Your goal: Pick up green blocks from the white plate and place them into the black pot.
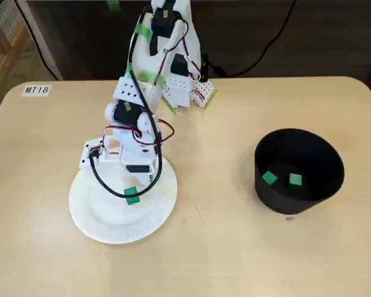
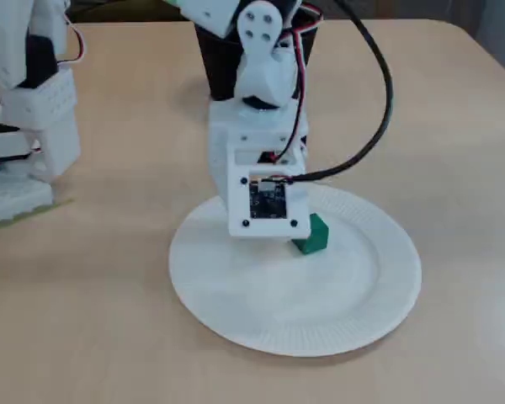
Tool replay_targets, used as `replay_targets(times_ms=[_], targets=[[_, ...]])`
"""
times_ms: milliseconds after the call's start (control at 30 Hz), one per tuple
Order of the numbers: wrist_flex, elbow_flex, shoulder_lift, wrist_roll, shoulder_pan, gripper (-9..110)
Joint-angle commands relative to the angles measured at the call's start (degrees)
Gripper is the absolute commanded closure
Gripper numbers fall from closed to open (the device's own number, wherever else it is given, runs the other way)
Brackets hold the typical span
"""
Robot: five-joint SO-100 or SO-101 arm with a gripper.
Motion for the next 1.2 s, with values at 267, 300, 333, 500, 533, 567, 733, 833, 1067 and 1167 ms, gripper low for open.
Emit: replay_targets(times_ms=[267, 300, 333, 500, 533, 567, 733, 833, 1067, 1167], targets=[[-25.0, 14.9, 46.8, 2.4, -7.6, 104], [-26.7, 14.5, 48.3, 2.5, -9.7, 104], [-27.6, 13.4, 49.0, 2.9, -12.0, 104], [-24.0, 1.0, 44.6, 5.5, -25.8, 104], [-22.6, -2.5, 42.5, 5.9, -28.9, 104], [-20.7, -6.5, 40.0, 6.2, -32.1, 104], [-6.0, -32.3, 21.5, 5.4, -45.3, 104], [5.6, -48.9, 8.9, 5.3, -49.1, 104], [23.8, -71.6, -10.3, 6.5, -52.5, 104], [24.0, -67.2, -11.2, 7.5, -52.8, 104]])
